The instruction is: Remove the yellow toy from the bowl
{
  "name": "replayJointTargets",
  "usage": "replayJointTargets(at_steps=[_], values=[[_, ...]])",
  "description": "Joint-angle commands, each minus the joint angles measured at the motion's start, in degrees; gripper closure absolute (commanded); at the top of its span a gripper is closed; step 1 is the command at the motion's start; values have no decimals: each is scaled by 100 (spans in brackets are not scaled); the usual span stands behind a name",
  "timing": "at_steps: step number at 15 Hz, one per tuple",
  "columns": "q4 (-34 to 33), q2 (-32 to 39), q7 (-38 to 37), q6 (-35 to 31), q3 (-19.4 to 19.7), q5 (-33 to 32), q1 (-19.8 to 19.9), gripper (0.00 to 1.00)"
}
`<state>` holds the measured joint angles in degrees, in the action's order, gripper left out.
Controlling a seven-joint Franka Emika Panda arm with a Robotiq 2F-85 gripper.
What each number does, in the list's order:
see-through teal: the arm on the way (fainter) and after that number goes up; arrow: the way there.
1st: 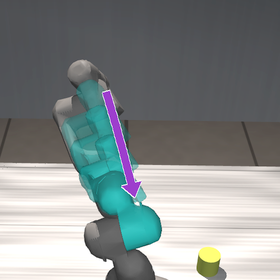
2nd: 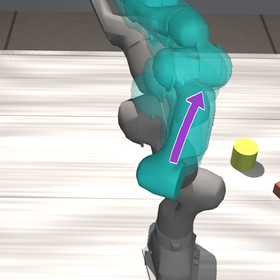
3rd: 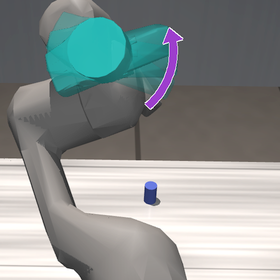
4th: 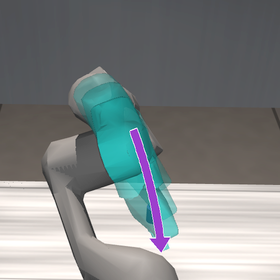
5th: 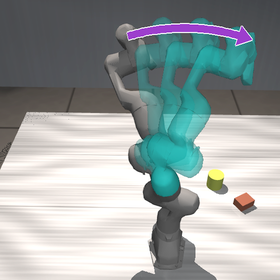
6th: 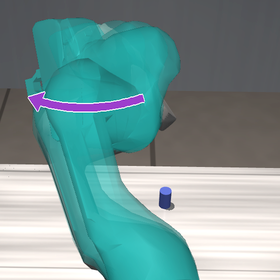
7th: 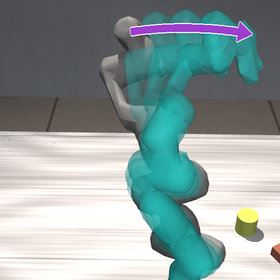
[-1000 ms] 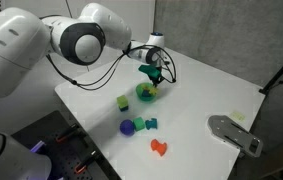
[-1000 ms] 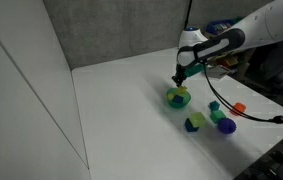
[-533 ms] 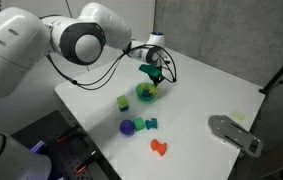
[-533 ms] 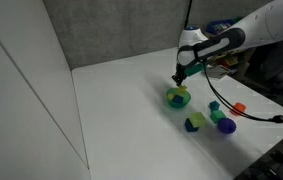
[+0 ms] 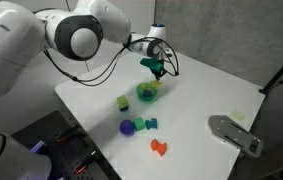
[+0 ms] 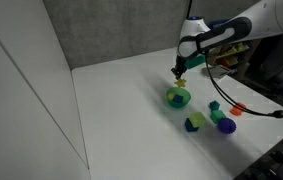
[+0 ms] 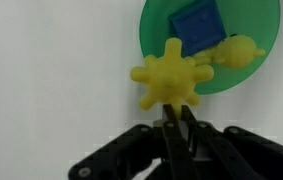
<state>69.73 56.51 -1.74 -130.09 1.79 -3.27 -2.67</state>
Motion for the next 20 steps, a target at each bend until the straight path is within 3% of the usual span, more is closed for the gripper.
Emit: replayJointTargets(at_steps=[1, 12, 18, 19, 20], values=[[297, -390, 190, 95, -79, 50, 156, 95], [1206, -829, 384, 85, 54, 58, 741, 95], [1899, -1209, 328, 329, 191, 3, 802, 95], [1979, -1267, 302, 411, 223, -23, 782, 93], [2054, -1318, 301, 481, 234, -29, 777, 66]])
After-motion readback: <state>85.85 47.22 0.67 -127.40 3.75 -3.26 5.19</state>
